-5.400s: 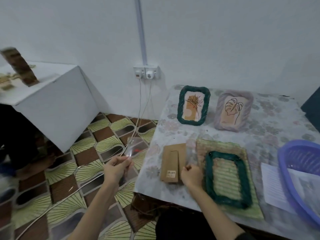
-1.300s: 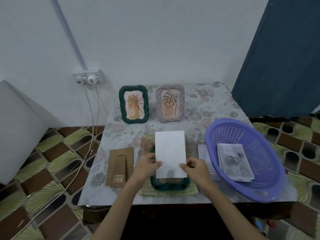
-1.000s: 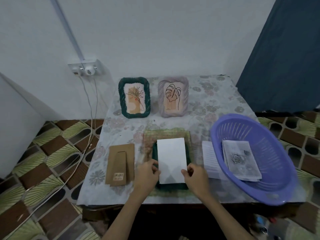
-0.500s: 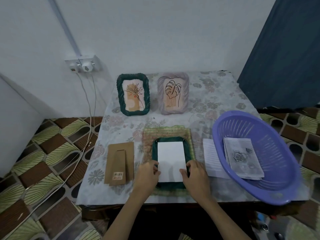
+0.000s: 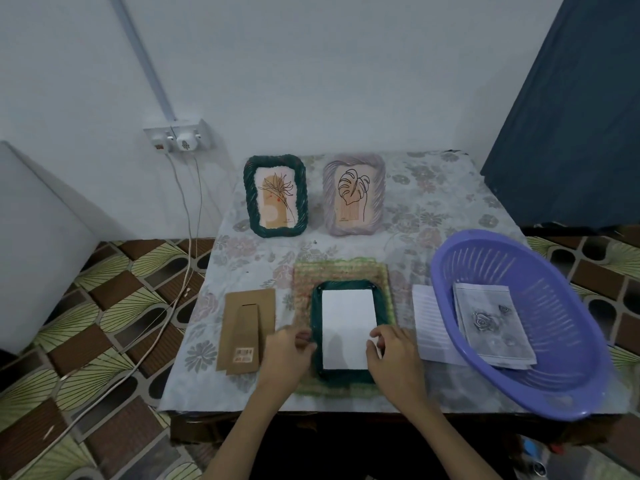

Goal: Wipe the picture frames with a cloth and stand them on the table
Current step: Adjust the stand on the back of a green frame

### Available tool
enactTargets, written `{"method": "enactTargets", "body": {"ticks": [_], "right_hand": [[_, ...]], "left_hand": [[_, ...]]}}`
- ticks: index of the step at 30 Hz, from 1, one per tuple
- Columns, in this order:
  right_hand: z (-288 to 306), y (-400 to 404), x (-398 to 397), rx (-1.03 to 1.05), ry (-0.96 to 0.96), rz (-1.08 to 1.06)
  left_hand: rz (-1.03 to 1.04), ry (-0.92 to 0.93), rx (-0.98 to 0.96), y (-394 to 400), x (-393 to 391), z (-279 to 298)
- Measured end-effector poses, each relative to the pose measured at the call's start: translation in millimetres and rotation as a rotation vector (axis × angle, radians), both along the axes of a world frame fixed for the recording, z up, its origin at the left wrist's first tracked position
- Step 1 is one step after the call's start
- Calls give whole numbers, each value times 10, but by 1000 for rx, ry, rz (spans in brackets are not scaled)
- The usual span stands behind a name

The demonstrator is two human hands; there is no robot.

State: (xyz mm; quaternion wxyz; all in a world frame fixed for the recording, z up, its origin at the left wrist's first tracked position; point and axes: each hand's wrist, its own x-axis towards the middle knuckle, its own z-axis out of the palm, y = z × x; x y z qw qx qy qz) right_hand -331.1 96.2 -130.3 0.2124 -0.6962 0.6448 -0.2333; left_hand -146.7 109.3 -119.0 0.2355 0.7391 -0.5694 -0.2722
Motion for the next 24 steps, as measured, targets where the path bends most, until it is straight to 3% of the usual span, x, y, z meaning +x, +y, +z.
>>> {"method": "enactTargets", "body": {"ticks": [3, 6, 12, 17, 24], "right_hand": [[93, -41, 267, -37, -43, 108], [172, -107, 718, 57, -30, 282], [167, -118, 1426, 339, 174, 465], [61, -20, 1663, 405, 89, 272], [125, -124, 1720, 642, -414, -107]], "left_hand": [[165, -7, -91, 72, 320, 92], [338, 15, -102, 122, 697, 117], [414, -24, 87, 249, 1053, -42], [438, 74, 95, 222, 1076, -76], [642, 398, 80, 236, 1169, -43]]}}
